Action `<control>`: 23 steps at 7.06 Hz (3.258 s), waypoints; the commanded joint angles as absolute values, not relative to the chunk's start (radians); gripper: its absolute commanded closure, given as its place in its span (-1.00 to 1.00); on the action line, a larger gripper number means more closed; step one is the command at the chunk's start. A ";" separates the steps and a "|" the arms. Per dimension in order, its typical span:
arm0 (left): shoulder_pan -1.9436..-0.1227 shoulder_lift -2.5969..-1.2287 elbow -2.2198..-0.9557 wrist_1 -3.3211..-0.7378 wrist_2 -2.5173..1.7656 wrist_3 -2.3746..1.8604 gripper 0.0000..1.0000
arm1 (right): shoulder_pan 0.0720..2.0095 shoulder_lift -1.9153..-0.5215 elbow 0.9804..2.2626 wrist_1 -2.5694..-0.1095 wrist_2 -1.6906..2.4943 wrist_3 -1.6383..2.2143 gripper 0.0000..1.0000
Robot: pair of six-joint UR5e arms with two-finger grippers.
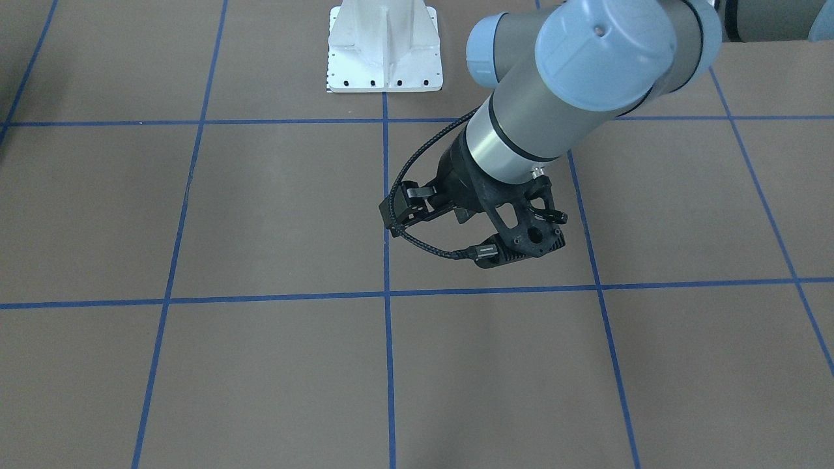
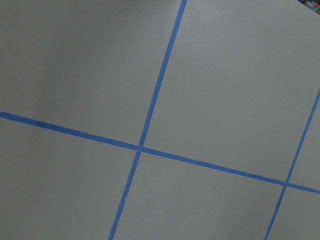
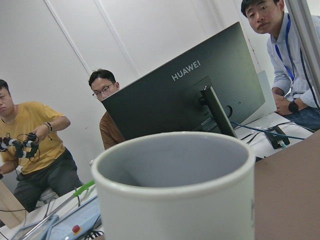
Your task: Left arm hands cup to right arm to dump lemon
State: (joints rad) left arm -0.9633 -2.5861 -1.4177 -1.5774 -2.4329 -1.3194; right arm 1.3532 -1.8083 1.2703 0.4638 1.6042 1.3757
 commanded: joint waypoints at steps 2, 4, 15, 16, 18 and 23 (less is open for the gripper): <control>-0.968 -2.582 -1.417 -1.577 -2.431 -1.319 -1.00 | 1.353 -1.802 1.223 0.651 1.624 1.497 1.00; -0.968 -2.582 -1.417 -1.577 -2.431 -1.319 -1.00 | 1.353 -1.802 1.191 0.744 1.635 1.593 1.00; -0.968 -2.582 -1.417 -1.578 -2.398 -1.318 -1.00 | 1.353 -1.761 1.094 0.871 1.687 2.107 1.00; -0.968 -2.583 -1.417 -1.578 -2.395 -1.318 -1.00 | 1.353 -1.759 1.094 0.871 1.687 2.140 1.00; -0.966 -2.585 -1.417 -1.578 -2.381 -1.313 -1.00 | 1.364 -1.755 1.092 0.873 1.687 2.231 1.00; -0.963 -2.595 -1.419 -1.578 -2.335 -1.305 -1.00 | 1.379 -1.752 1.042 0.994 1.681 2.477 1.00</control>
